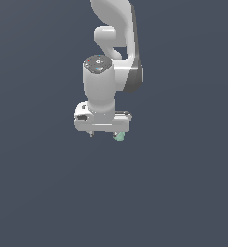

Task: Pick up the object and move it to a goal position.

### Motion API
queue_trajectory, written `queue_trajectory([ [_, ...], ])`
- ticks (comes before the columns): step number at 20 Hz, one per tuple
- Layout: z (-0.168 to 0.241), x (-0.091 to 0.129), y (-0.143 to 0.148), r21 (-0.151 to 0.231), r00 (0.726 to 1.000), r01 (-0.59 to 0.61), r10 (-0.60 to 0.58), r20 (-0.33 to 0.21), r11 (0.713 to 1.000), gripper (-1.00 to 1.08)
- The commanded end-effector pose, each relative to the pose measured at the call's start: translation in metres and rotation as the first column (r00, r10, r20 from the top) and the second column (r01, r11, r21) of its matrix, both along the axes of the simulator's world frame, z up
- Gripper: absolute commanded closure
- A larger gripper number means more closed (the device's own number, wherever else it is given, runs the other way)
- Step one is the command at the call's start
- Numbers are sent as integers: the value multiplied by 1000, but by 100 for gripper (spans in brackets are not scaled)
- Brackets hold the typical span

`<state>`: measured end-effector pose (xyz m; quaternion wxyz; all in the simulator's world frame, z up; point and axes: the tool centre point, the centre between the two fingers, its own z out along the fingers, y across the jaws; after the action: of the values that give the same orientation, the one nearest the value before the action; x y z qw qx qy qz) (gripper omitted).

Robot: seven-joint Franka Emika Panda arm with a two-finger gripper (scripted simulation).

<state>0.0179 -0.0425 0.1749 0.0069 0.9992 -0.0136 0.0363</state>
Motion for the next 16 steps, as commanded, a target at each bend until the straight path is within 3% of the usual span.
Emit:
queue_trajectory([
  [1, -6, -5, 5, 2, 1000, 4, -4, -4, 1000, -92],
  [7, -30, -26, 23, 8, 999, 26, -26, -22, 1000, -92],
  [16, -74, -76, 56, 14, 996, 70, -70, -58, 997, -92],
])
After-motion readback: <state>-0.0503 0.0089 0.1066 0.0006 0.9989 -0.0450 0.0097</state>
